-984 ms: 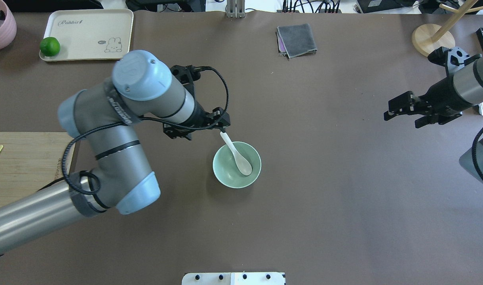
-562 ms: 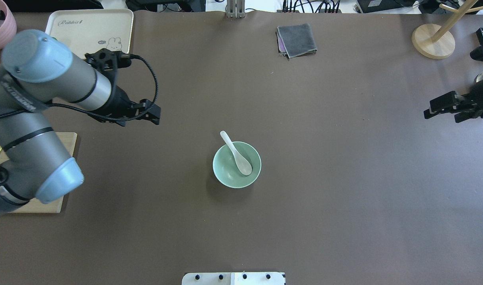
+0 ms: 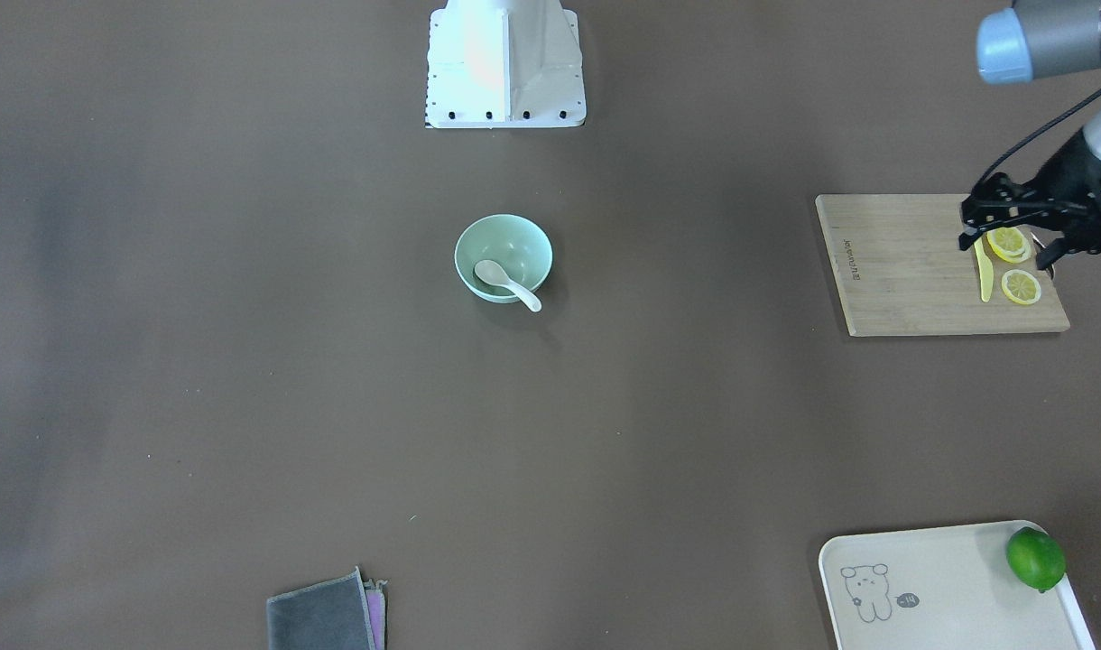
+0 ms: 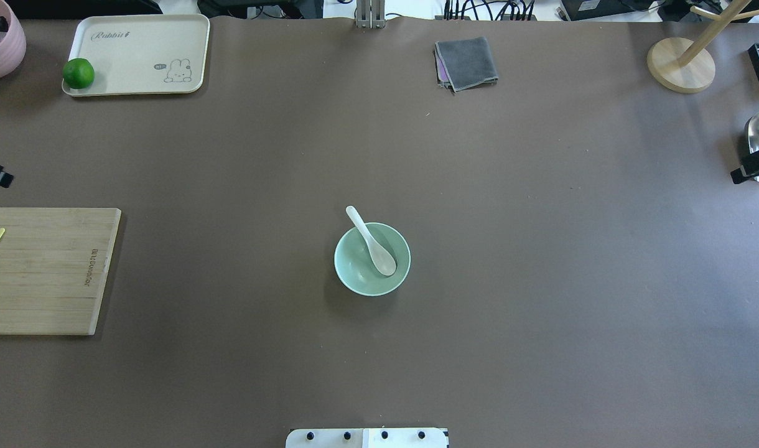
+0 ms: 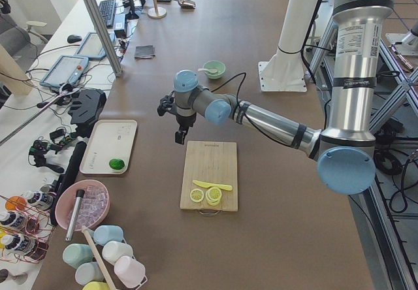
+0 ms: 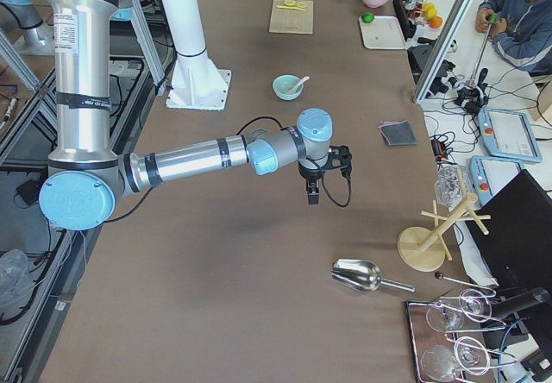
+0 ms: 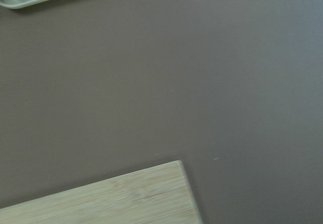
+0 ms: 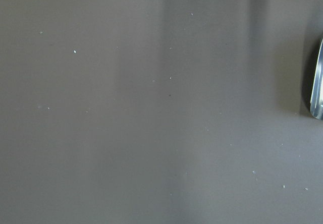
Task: Place spoon in bowl
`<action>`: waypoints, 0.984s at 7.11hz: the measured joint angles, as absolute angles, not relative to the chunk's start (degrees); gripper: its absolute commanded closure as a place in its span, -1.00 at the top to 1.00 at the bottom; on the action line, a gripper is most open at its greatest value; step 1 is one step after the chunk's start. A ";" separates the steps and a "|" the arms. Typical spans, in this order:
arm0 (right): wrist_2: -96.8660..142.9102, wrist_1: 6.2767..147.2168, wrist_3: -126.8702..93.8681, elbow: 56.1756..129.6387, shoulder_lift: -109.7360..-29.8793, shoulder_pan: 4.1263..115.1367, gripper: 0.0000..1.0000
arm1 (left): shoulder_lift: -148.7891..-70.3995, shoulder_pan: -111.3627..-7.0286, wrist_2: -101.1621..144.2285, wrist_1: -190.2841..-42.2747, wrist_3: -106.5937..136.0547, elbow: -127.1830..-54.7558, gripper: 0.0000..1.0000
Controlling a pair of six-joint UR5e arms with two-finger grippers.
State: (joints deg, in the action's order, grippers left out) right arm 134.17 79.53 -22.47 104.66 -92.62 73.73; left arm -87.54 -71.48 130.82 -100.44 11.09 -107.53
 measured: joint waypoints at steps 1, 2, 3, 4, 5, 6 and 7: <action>133.95 79.46 -20.59 103.64 -92.69 74.23 1.00 | -84.31 -74.41 131.33 -100.69 6.26 -106.59 0.96; 133.88 79.40 -18.68 102.91 -92.75 75.11 1.00 | -82.00 -75.84 131.45 -100.81 4.56 -106.11 0.96; 133.89 79.39 -17.47 102.60 -92.92 76.36 1.00 | -80.48 -76.94 131.58 -100.92 4.17 -105.84 0.96; 133.85 79.42 -16.75 102.33 -93.22 77.28 1.00 | -79.88 -78.50 131.58 -100.96 4.17 -105.66 0.96; 133.78 79.46 -16.43 101.94 -93.39 77.88 1.00 | -80.03 -80.66 131.64 -100.78 4.20 -105.64 0.96; 133.70 79.47 -16.28 101.51 -93.58 78.47 1.00 | -80.49 -81.99 131.75 -100.30 4.21 -105.58 0.96; 133.62 79.40 -16.10 100.94 -93.81 78.96 1.00 | -80.81 -82.60 132.03 -99.90 4.22 -105.38 0.96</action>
